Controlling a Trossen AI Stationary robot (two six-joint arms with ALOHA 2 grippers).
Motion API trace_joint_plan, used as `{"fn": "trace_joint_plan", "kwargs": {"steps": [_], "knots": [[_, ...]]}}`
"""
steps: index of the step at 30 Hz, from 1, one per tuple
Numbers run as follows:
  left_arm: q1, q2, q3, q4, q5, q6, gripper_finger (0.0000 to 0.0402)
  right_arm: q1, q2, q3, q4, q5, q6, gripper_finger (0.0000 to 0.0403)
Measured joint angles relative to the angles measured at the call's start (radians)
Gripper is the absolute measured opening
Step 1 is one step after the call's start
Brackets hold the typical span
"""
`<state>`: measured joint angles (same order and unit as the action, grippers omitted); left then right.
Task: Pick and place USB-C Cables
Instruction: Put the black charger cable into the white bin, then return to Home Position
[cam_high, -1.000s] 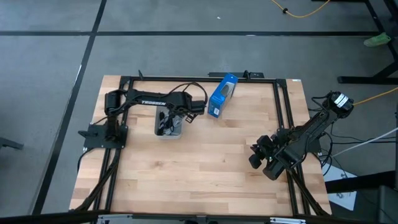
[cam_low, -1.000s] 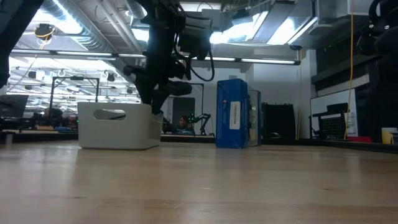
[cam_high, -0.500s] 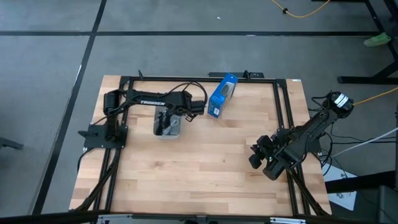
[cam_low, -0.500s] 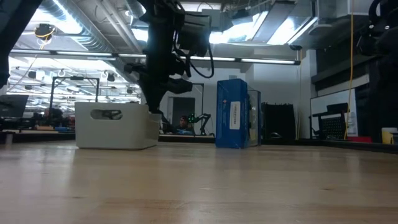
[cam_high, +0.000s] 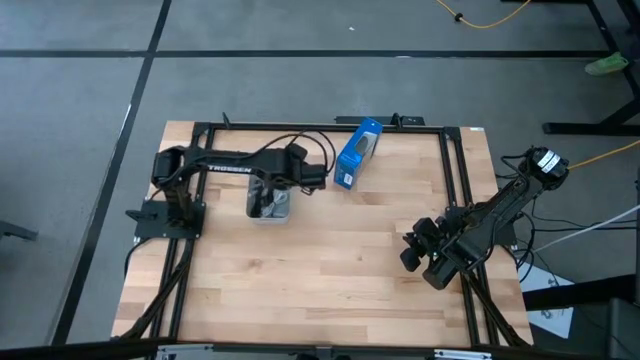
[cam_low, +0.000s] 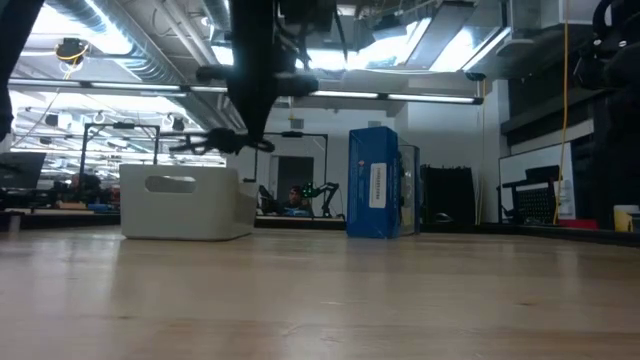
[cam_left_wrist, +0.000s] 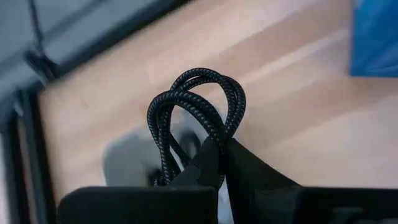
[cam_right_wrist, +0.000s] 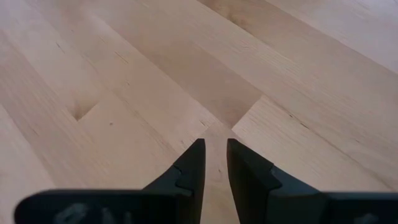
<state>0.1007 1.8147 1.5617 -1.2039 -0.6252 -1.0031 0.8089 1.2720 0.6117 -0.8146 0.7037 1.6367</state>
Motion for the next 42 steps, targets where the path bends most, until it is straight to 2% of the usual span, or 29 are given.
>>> {"fn": "trace_joint_plan", "kwargs": {"steps": [5, 9, 20, 30, 42], "knots": [[-0.033, -0.004, 0.041, -0.118, 0.062, -0.237, 0.0002, 0.000, 0.000, 0.000, 0.001, 0.001, 0.000, 0.0070], [-0.039, -0.003, 0.010, -0.156, 0.061, -0.323, 0.0003, 0.000, 0.000, 0.000, 0.001, 0.001, -0.002, 0.0070], [-0.036, -0.003, -0.045, -0.138, 0.068, -0.356, 0.0013, 0.000, 0.000, 0.000, 0.005, -0.001, -0.052, 0.0070], [-0.001, -0.003, -0.048, -0.119, 0.068, -0.350, 0.0067, 0.000, 0.000, 0.000, 0.005, -0.001, -0.052, 0.0070], [-0.002, -0.003, -0.048, -0.133, 0.069, -0.348, 0.0072, 0.000, 0.000, 0.000, 0.004, -0.026, -0.069, 0.0070]]}}
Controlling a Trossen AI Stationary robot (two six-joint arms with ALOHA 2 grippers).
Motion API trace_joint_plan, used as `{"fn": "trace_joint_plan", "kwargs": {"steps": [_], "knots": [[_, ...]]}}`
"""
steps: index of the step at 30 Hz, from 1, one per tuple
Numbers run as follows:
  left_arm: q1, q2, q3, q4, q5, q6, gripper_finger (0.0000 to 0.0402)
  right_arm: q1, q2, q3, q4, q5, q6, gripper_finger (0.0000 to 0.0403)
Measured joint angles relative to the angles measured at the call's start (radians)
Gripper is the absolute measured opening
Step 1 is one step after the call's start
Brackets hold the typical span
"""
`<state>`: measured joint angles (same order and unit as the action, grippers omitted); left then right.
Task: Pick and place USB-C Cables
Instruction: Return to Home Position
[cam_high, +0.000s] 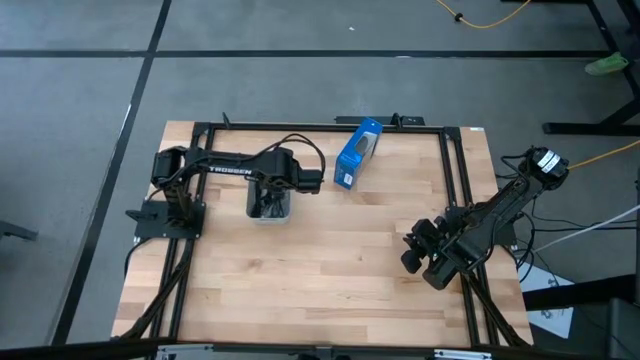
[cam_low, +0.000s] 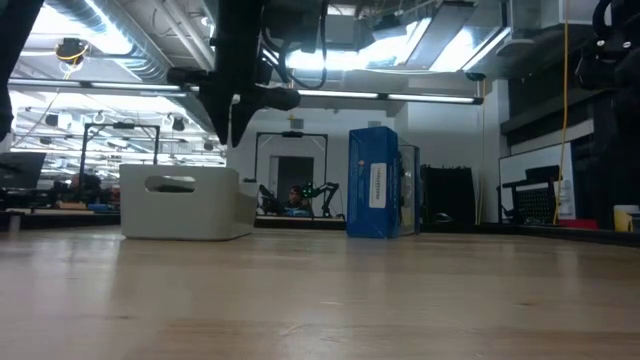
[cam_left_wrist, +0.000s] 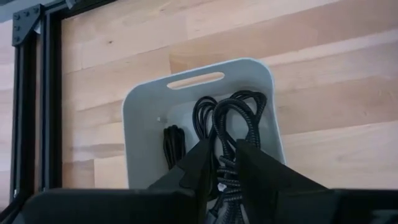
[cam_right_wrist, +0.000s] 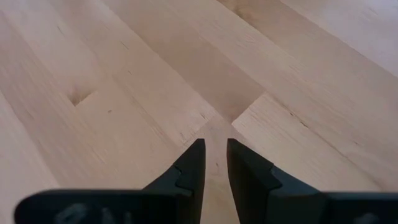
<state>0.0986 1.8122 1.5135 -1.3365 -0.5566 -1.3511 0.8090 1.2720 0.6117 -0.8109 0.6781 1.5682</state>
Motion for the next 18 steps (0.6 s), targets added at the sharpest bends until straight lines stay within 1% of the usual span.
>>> {"fn": "trace_joint_plan", "kwargs": {"steps": [2, 5, 10, 11, 14, 16, 18], "knots": [[-0.008, 0.000, 0.000, 0.005, -0.007, 0.018, 0.0072, 0.000, 0.000, 0.000, 0.000, 0.000, -0.001, 0.0070], [-0.044, 0.001, 0.024, 0.010, -0.032, 0.104, 0.0072, 0.000, 0.000, 0.000, 0.000, 0.000, -0.001, 0.0070], [-0.155, -0.013, 0.127, 0.006, -0.079, 0.338, 0.0072, 0.000, 0.000, 0.000, 0.002, -0.012, 0.015, 0.0070], [-0.179, -0.013, 0.153, -0.008, -0.071, 0.388, 0.0072, 0.000, 0.000, 0.000, 0.006, -0.031, 0.018, 0.0070], [-0.248, -0.014, 0.231, -0.052, 0.019, 0.493, 0.0072, 0.000, 0.000, 0.000, 0.010, -0.088, 0.019, 0.0070], [-0.291, -0.014, 0.262, -0.022, 0.094, 0.501, 0.0073, 0.000, 0.000, 0.000, 0.014, -0.125, 0.019, 0.0070], [-0.330, -0.014, 0.275, 0.010, 0.123, 0.513, 0.0073, 0.000, 0.000, 0.000, 0.015, -0.138, 0.020, 0.0070]]}}
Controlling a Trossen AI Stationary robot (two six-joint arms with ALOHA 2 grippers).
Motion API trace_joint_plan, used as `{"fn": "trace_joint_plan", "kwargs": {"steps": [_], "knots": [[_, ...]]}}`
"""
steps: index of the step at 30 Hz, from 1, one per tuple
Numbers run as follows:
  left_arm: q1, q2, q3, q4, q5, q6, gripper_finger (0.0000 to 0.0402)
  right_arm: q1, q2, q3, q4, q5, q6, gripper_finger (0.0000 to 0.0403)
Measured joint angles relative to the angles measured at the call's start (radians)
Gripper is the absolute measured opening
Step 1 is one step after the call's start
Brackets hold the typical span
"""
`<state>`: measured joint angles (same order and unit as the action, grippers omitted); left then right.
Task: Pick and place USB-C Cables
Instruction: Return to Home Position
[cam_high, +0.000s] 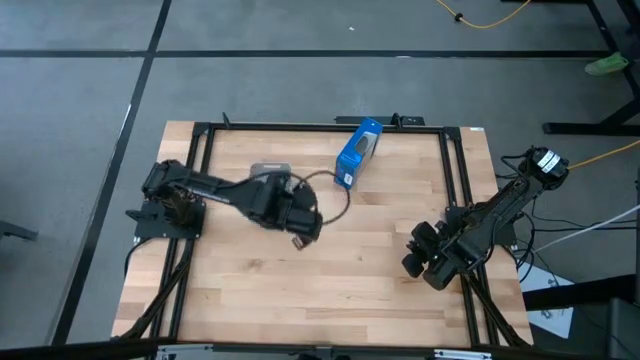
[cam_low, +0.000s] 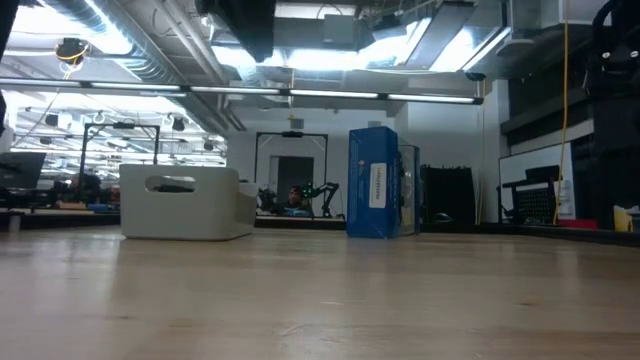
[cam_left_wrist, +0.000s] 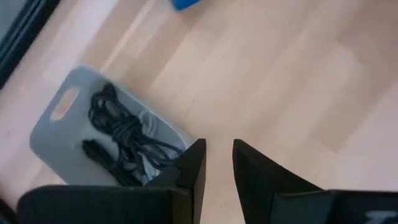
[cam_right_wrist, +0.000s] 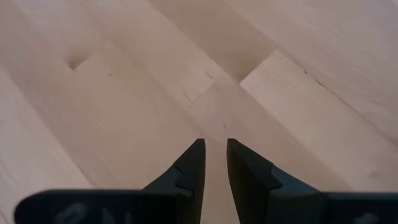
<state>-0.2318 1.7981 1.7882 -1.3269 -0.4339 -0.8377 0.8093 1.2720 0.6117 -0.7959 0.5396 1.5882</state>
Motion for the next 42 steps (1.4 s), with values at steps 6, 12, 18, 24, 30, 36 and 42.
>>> {"fn": "trace_joint_plan", "kwargs": {"steps": [6, 12, 18, 24, 30, 36, 42], "knots": [[-0.106, 0.000, -0.031, -0.078, -0.099, 0.198, 0.0073, 0.010, 0.004, -0.002, 0.048, 0.090, -0.156, 0.0070], [-0.159, -0.156, -0.297, -0.054, -0.106, 0.145, 0.0073, 0.019, -0.039, -0.001, 0.272, 0.332, -0.590, 0.0070], [-0.166, -0.487, -0.676, 0.386, -0.092, 0.287, 0.0073, -0.020, -0.143, -0.001, 0.285, 0.338, -0.754, 0.0070], [-0.114, -0.777, -0.959, 0.794, -0.003, 0.510, 0.0073, -0.129, -0.280, -0.107, 0.619, 0.216, -1.121, 0.0070], [-0.057, -0.952, -1.131, 0.967, 0.091, 0.587, 0.0073, -0.330, -0.434, -0.335, 1.157, -0.255, -1.439, 0.0070], [0.037, -1.115, -1.317, 1.181, 0.228, 0.684, 0.0073, -0.466, -0.601, -0.410, 1.205, -0.390, -1.497, 0.0070], [0.161, -1.280, -1.530, 1.397, 0.396, 0.679, 0.0073, -0.568, -0.707, -0.420, 1.116, -0.503, -1.485, 0.0070]]}}
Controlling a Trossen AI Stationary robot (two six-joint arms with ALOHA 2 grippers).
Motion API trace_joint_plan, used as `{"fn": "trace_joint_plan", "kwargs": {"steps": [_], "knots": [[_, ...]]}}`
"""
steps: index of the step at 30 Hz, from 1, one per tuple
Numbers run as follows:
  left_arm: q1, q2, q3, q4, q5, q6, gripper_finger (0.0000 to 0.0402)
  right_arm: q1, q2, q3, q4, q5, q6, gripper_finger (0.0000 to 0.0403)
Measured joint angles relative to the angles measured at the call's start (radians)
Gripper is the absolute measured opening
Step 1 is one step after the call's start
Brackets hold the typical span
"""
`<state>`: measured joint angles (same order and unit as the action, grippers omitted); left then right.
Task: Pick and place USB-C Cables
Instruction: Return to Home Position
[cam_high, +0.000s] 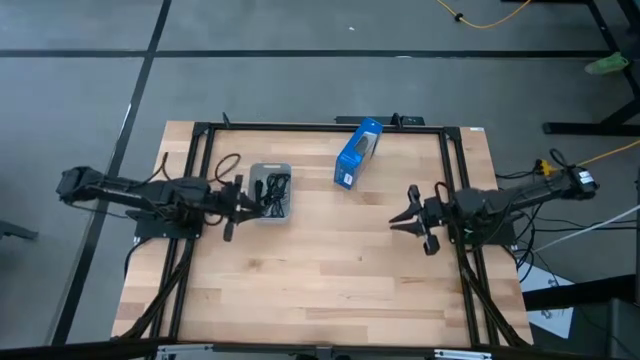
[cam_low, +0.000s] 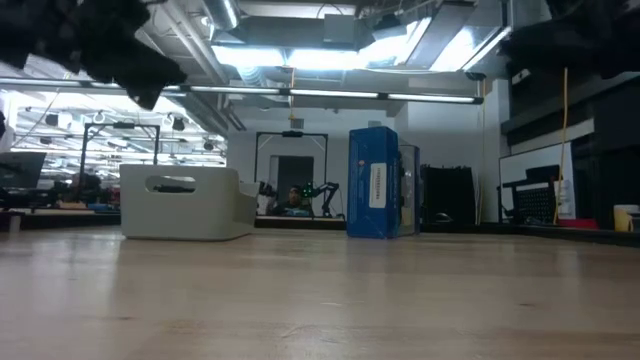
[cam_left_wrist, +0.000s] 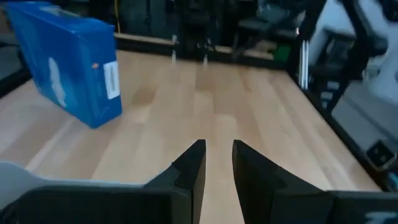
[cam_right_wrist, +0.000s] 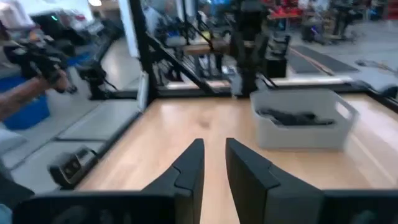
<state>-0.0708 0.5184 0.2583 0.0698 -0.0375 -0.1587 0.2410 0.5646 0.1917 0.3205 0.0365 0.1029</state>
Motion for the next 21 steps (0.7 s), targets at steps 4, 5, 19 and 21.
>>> {"fn": "trace_joint_plan", "kwargs": {"steps": [4, 5, 19, 21], "knots": [[0.059, -0.099, -0.090, 0.024, 0.010, -0.046, 0.0073, -0.052, -0.062, -0.001, -0.077, -0.012, 0.011, 0.0070], [0.069, -0.121, -0.107, 0.024, 0.010, -0.048, 0.0073, -0.064, -0.077, -0.001, -0.096, -0.012, 0.017, 0.0070], [0.115, -0.436, -0.251, 0.009, 0.026, -0.075, 0.0073, -0.108, -0.270, -0.001, -0.291, -0.012, 0.025, 0.0070], [0.115, -0.460, -0.251, 0.005, 0.026, -0.073, 0.0073, -0.108, -0.296, -0.001, -0.335, -0.009, 0.037, 0.0070]]}}
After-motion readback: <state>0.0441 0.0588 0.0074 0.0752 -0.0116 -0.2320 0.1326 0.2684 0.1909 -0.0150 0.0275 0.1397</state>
